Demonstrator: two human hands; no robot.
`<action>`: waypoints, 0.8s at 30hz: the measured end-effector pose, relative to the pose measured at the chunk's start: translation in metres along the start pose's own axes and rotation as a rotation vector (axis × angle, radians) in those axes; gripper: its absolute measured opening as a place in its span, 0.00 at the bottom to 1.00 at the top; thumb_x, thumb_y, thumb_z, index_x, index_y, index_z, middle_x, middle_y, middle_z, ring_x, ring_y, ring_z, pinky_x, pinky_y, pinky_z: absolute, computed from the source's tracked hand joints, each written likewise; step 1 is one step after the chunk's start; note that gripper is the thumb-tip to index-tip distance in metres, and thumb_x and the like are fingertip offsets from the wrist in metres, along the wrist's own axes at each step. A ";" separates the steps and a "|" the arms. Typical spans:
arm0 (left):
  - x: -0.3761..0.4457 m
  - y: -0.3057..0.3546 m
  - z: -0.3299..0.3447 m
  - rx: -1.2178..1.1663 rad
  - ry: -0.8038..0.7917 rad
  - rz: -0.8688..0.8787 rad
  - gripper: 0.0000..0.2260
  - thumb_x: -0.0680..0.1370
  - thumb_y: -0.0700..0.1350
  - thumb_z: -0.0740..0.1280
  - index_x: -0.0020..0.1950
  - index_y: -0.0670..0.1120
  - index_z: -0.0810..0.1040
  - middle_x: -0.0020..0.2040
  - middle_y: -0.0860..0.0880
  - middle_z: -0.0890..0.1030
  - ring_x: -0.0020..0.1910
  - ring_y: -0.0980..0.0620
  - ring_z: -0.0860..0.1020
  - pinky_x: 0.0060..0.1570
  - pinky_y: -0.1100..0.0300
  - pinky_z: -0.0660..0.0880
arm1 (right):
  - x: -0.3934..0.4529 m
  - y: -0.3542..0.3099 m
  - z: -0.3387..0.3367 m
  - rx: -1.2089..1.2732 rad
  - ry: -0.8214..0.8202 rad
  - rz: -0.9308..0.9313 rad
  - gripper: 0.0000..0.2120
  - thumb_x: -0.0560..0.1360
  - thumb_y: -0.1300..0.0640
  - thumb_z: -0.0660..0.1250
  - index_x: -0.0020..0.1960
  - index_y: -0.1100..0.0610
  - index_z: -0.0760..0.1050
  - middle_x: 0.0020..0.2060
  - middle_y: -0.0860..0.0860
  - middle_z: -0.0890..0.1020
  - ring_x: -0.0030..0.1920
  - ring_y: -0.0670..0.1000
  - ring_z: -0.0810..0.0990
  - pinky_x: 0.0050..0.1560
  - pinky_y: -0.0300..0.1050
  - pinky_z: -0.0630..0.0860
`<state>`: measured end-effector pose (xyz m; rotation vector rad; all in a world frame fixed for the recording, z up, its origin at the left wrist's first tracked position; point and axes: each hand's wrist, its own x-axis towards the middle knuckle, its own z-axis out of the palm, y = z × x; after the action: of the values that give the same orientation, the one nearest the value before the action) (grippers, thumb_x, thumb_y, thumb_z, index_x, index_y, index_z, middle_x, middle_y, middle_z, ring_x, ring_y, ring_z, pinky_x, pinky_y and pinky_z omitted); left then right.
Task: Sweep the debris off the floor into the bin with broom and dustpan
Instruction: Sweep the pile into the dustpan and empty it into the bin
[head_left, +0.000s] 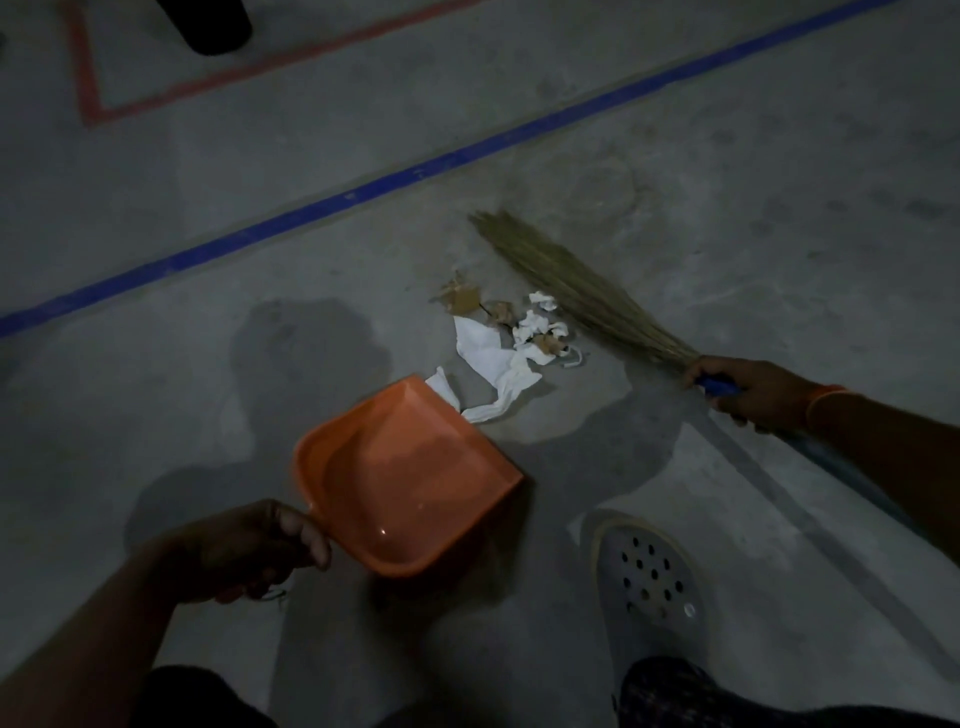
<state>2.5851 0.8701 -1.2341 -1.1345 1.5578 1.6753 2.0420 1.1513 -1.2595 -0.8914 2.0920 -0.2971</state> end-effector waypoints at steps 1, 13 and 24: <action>0.001 0.001 0.000 -0.022 0.011 0.003 0.11 0.72 0.46 0.67 0.50 0.44 0.85 0.29 0.46 0.65 0.22 0.55 0.61 0.23 0.69 0.58 | 0.000 -0.002 0.003 -0.003 -0.006 0.000 0.22 0.77 0.65 0.61 0.53 0.37 0.75 0.45 0.57 0.78 0.33 0.53 0.75 0.30 0.44 0.74; 0.045 0.054 0.018 -0.117 0.138 0.132 0.07 0.78 0.40 0.67 0.51 0.43 0.85 0.30 0.44 0.69 0.21 0.55 0.63 0.21 0.70 0.59 | -0.005 -0.006 0.042 -0.085 -0.082 -0.145 0.21 0.76 0.66 0.62 0.59 0.41 0.73 0.49 0.53 0.80 0.33 0.54 0.80 0.30 0.43 0.78; 0.013 0.034 -0.003 -0.188 0.103 0.143 0.15 0.71 0.48 0.73 0.51 0.39 0.83 0.29 0.46 0.64 0.26 0.55 0.60 0.24 0.70 0.57 | -0.010 -0.007 0.032 -0.078 -0.023 -0.219 0.20 0.76 0.70 0.62 0.59 0.47 0.74 0.50 0.43 0.78 0.37 0.38 0.79 0.34 0.29 0.73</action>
<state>2.5507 0.8609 -1.2285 -1.2466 1.6039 1.9192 2.0735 1.1564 -1.2703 -1.1681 1.9988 -0.3199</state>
